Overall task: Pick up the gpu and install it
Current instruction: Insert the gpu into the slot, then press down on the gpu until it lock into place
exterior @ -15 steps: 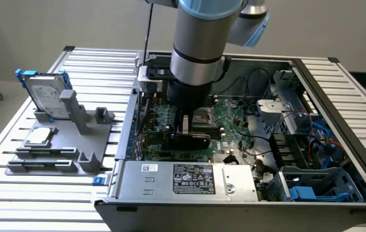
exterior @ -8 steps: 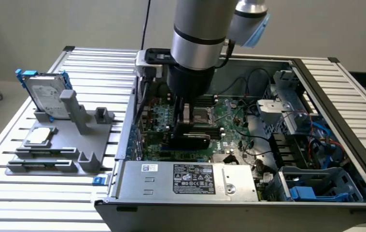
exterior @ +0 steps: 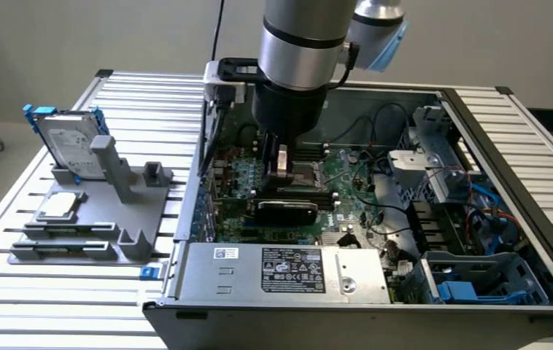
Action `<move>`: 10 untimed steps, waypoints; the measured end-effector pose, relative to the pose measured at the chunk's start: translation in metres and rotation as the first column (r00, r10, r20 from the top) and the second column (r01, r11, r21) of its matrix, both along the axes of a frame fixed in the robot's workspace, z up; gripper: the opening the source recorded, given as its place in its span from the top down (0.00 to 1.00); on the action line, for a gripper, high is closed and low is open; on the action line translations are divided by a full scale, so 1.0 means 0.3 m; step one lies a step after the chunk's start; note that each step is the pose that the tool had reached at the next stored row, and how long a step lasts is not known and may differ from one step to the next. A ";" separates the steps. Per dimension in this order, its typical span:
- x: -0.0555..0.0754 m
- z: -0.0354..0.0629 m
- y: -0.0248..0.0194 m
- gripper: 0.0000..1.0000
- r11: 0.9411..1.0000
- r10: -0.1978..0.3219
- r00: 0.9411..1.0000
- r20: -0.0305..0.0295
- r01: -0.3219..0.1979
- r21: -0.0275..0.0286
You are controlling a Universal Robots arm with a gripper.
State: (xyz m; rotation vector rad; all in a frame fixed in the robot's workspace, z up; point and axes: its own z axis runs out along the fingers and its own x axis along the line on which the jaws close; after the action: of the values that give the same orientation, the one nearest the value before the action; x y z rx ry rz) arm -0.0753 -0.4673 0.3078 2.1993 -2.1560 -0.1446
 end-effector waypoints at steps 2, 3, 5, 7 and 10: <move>0.000 0.000 0.000 0.74 1.000 0.000 1.000 0.000 0.000 -0.001; 0.000 0.000 0.000 0.80 1.000 0.000 1.000 0.000 0.000 -0.002; 0.000 0.000 0.000 0.89 1.000 0.000 1.000 0.000 0.000 -0.003; 0.000 0.000 0.000 0.89 1.000 0.000 1.000 0.000 0.000 -0.004; 0.000 0.000 0.000 0.89 1.000 0.000 1.000 0.000 0.000 -0.005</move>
State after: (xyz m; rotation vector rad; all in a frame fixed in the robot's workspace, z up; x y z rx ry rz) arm -0.0754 -0.4672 0.3078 2.1963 -2.1539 -0.1387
